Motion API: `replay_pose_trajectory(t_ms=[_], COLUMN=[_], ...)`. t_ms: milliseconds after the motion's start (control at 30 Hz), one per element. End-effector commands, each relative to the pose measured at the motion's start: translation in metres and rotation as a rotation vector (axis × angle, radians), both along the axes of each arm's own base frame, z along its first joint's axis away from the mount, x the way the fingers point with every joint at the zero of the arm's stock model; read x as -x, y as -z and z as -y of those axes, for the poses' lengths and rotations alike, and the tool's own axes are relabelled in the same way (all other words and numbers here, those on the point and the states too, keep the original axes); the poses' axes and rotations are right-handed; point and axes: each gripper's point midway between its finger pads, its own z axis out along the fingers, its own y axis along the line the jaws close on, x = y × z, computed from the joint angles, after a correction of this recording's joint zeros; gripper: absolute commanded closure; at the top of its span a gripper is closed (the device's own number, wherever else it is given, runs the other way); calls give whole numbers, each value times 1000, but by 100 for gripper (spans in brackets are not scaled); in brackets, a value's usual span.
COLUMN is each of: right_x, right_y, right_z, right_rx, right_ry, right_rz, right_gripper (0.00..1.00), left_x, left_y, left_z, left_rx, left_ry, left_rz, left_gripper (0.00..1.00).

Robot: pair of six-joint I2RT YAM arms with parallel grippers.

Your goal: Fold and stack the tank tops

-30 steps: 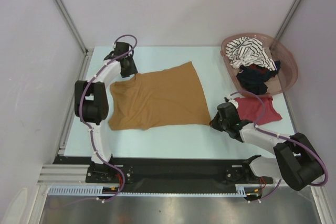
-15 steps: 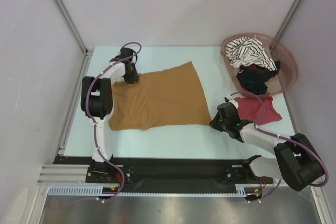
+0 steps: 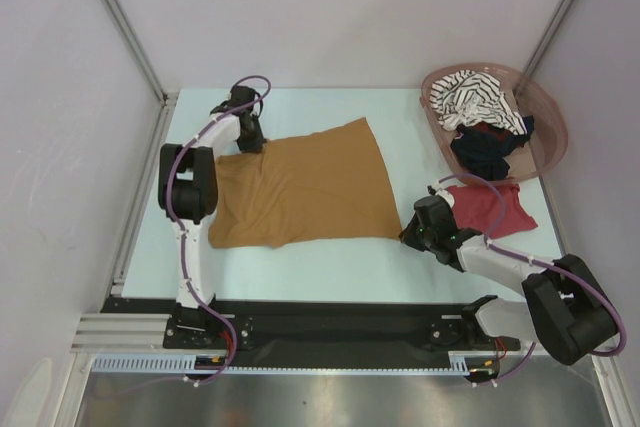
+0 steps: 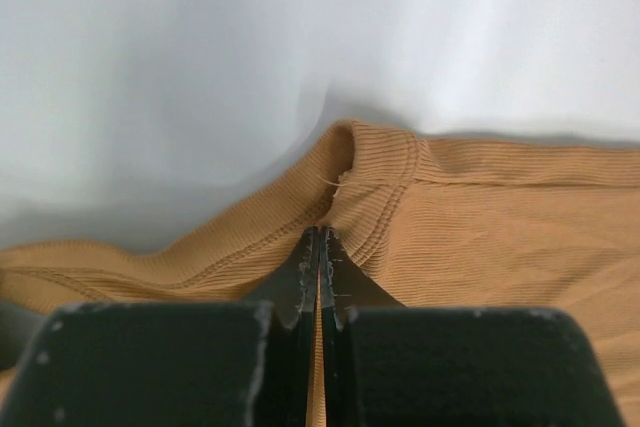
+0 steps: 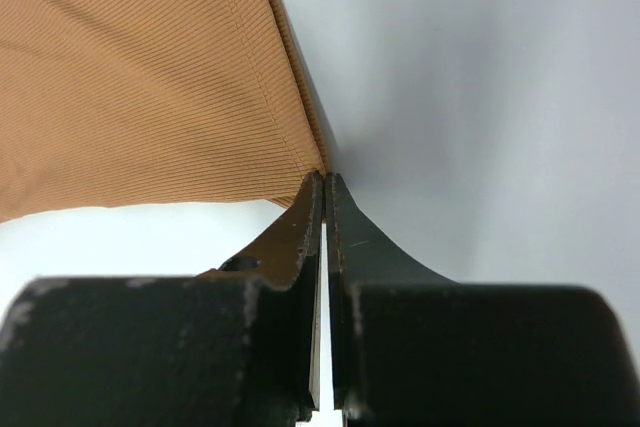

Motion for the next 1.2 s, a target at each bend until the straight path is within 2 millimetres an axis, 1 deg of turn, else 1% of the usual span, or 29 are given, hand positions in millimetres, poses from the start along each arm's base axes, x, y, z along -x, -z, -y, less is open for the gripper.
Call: replay_pose_trajectory(t_ms=[0,33,67,167,267,333,400,433,467,533,567,600,633,667,700,733,767,800,833,867,900,933,967,1000,1033,1067,1100,1133,1167], right_x=[19,20,21,23,24,26,27,28,29,29,31,31,31,32,33,33,36,38,41,42,42,43,43,41,35,33,29,21,17], right_y=[15,15,14,14,15,15,15,15,15,14,14,13,11,11,11,10,8,8,9,5,4,2,-2,-8,-18,-22,-28,-42,-49], right_z=[15,15,16,18,18,17,17,16,16,14,14,13,13,13,14,14,14,17,17,17,18,18,15,15,14,18,19,17,18], right_rx=[60,57,55,56,54,52,53,52,51,44,48,43,42,44,43,45,41,47,41,33,37,45,45,54,57,91,105,111,144], right_ry=[15,22,24,38,41,40,40,38,35,35,34,36,37,37,45,51,49,60,69,68,76,62,39,29,38,32,34,33,8], right_rz=[-67,-69,-67,-68,-75,-79,-83,-83,-85,-82,-87,-85,-80,-84,-84,-82,-81,-78,-81,-67,-59,-50,-36,-12,11,26,41,63,87], right_gripper=[100,100,100,100,100,100,100,100,100,100,100,100,100,100,100,100,100,100,100,100,98,91,82,71,55,53,48,47,46], left_x=[-19,-24,-23,-30,-37,-43,-43,-47,-45,-41,-39,-38,-35,-32,-31,-27,-25,-25,-21,-19,-13,-10,-7,-4,4,10,18,24,28], left_y=[-26,-29,-29,-34,-39,-39,-36,-34,-31,-26,-26,-32,-30,-31,-44,-41,-45,-55,-56,-59,-64,-68,-71,-86,-82,-84,-92,-95,-99], left_z=[-7,-8,-10,-14,-12,-10,-10,-9,-7,-6,-7,-7,-10,-12,-15,-17,-18,-20,-19,-19,-20,-21,-22,-23,-24,-26,-29,-32,-37], left_rx=[-71,-79,-90,-108,-101,-103,-104,-103,-96,-92,-91,-91,-98,-105,-116,-120,-124,-124,-124,-121,-121,-123,-124,-120,-122,-125,-125,-130,-131], left_ry=[2,-2,-4,-12,-8,-5,0,3,10,16,11,2,-5,-13,-29,-31,-36,-43,-42,-44,-46,-51,-55,-61,-59,-60,-65,-70,-79], left_rz=[65,74,62,73,92,101,86,84,66,44,41,53,49,53,78,74,79,96,91,94,93,96,103,132,120,115,121,117,121], left_gripper=[100,100,100,100,100,100,100,100,99,93,89,79,75,66,61,56,53,52,51,49,48,47,43,42,39,31,28,25,19])
